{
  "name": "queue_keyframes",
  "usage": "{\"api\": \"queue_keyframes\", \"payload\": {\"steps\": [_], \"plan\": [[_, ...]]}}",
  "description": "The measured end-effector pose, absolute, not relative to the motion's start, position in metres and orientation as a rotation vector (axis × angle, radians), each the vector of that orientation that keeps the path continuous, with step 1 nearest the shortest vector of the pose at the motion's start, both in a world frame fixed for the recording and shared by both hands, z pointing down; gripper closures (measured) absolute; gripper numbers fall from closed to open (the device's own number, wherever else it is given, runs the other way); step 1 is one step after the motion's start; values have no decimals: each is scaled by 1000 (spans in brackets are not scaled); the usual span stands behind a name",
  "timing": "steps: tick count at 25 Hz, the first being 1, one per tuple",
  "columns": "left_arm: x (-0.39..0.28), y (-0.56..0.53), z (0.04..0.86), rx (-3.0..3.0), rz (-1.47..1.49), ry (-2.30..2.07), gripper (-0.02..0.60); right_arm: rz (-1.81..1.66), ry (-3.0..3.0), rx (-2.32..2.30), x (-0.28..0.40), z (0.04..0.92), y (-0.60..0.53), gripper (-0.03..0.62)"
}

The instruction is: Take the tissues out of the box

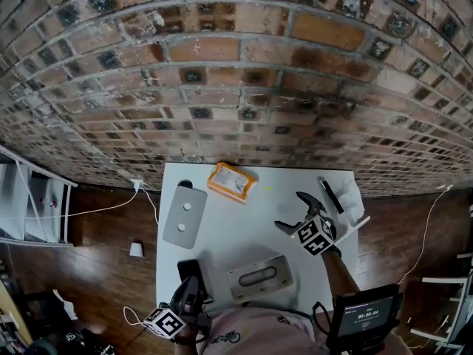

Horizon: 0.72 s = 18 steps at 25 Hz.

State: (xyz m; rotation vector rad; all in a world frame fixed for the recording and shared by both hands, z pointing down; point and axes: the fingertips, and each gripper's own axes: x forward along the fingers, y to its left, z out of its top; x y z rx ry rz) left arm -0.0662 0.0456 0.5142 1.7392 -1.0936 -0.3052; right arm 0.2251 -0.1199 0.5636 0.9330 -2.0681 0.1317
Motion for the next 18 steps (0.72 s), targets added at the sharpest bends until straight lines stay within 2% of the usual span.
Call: {"api": "queue_keyframes", "payload": {"steps": [2,3,7,9,12,13,14,16,18], "plan": [[-67,45,511,1748,-310,-1092,578,91,-2116,842,170,573,-147,113],[-69,45,511,1748,-316,-1093,578,76,-2121,809,148,579,-162,66],[-82,50,514,1711,-345,-1121,578,82,-2068,700,88,623,-207,31],[-90,57,516,1679,-362,-1139,578,106,-2027,683,73,644,-220,6],[-105,56,514,1684,-384,-1164,578,186,-1988,721,67,669,-243,8],[-110,51,511,1701,-389,-1176,578,209,-1976,730,68,673,-252,82],[-115,49,506,1715,-397,-1193,578,228,-1965,724,69,673,-255,129],[-131,52,496,1726,-433,-1233,578,262,-1968,706,72,661,-246,192],[-153,58,486,1721,-491,-1273,578,321,-2024,703,79,647,-231,206]]}}
